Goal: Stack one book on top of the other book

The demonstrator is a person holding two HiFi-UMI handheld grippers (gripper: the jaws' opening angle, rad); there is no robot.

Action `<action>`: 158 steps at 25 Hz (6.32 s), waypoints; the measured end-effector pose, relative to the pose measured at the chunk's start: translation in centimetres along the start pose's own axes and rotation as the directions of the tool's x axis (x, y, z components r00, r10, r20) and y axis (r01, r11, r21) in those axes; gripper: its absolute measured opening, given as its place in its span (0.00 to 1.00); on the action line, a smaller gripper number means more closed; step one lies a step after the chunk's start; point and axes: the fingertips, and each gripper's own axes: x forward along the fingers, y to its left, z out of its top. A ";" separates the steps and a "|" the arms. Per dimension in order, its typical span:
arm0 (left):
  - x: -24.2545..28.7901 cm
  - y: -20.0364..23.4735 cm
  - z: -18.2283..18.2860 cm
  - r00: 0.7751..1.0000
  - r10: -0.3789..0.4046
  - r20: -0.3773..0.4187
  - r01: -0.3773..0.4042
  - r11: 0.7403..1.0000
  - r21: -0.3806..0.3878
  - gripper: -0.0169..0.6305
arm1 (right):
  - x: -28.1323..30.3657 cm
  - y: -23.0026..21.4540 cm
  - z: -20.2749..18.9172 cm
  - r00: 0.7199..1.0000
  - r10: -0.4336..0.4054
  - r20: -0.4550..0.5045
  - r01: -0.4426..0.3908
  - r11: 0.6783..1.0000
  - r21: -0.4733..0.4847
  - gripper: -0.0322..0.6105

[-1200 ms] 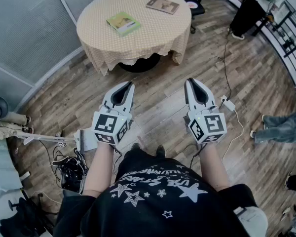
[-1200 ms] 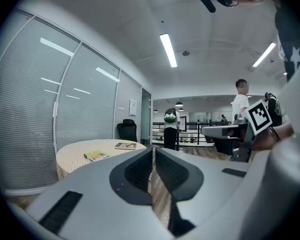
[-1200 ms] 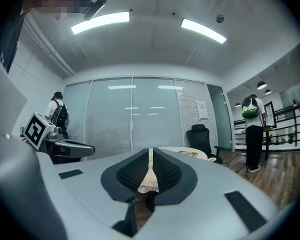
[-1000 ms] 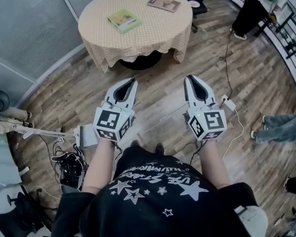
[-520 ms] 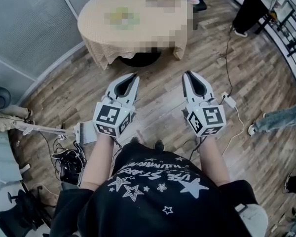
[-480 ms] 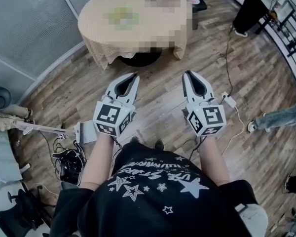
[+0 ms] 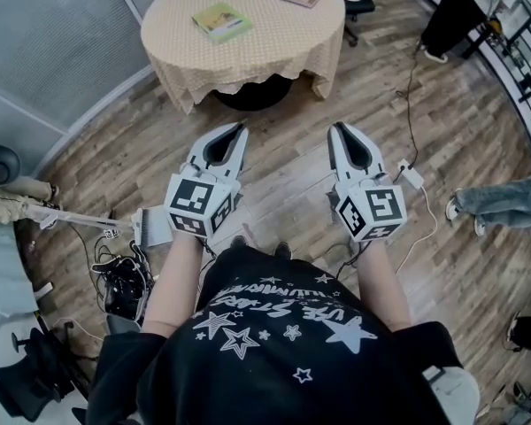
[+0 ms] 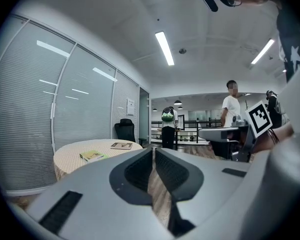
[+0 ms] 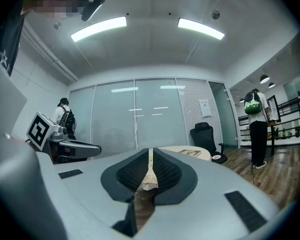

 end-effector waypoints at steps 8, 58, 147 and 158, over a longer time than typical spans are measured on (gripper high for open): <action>0.0 -2.0 0.2 0.999 0.036 0.018 -0.036 0.999 -0.021 0.06 | -1.8 -1.6 -0.6 1.000 0.019 0.007 -0.019 1.000 0.024 0.12; 31.0 19.6 1.4 0.980 -0.199 0.015 0.199 0.973 -0.114 0.06 | 27.1 -18.4 -1.2 0.964 -0.249 -0.095 0.251 0.968 0.012 0.12; 58.7 33.5 -2.9 0.962 0.222 -0.156 -0.261 0.916 -0.305 0.06 | 61.1 -43.1 -4.5 0.969 0.104 -0.224 -0.083 0.991 0.102 0.12; 64.5 33.3 -2.2 0.913 0.348 -0.213 -0.399 0.873 -0.281 0.06 | 67.6 -45.8 -5.5 0.922 0.295 -0.249 -0.269 0.954 0.131 0.12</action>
